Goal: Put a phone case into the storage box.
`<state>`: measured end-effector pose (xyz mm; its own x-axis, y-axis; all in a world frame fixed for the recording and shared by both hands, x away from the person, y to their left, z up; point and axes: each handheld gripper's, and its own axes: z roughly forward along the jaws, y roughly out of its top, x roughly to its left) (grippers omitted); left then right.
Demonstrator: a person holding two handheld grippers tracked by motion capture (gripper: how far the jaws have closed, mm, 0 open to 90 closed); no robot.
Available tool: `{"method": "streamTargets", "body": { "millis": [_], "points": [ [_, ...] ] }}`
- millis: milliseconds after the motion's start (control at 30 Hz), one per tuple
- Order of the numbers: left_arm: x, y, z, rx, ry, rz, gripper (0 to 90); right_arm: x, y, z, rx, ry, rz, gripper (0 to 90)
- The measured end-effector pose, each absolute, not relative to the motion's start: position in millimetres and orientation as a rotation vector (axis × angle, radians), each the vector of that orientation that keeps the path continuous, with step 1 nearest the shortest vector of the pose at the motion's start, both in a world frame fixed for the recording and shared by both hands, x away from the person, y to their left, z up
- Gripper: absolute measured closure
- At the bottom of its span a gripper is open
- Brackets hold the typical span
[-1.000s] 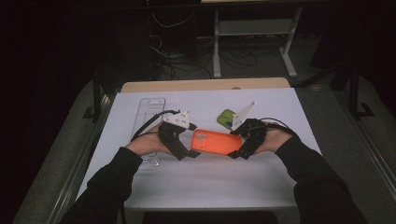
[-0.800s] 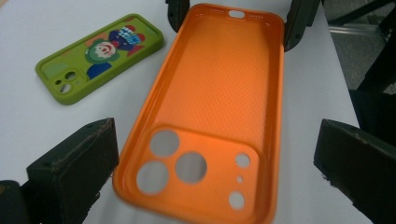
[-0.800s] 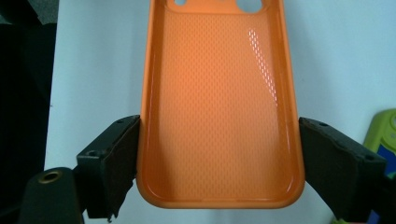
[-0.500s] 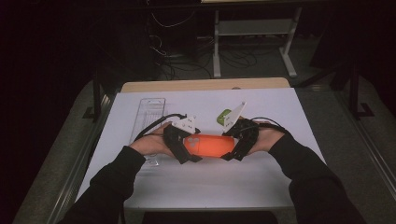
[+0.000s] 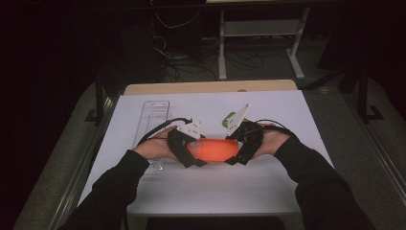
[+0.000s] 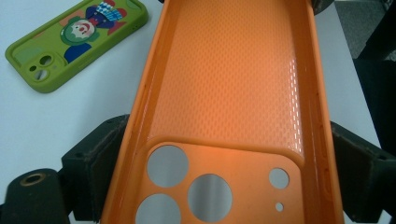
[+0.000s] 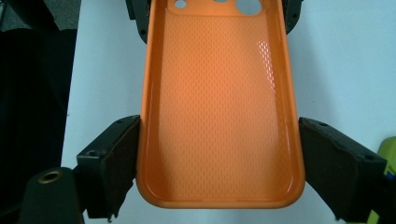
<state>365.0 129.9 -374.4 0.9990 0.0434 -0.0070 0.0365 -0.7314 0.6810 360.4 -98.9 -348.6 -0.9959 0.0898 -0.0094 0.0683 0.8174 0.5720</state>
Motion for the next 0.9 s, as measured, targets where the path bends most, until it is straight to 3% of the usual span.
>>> {"method": "streamTargets", "body": {
  "millis": [633,900],
  "points": [
    [362.1,127.1,-374.3,2.424,0.030,-0.043,15.7,358.8,-100.8,-351.1,0.150,3.010,0.931,14.6],
    [363.8,128.2,-374.2,2.432,0.093,-0.029,15.9,358.7,-104.6,-353.0,0.187,2.985,0.992,2.5]
  ]
}}
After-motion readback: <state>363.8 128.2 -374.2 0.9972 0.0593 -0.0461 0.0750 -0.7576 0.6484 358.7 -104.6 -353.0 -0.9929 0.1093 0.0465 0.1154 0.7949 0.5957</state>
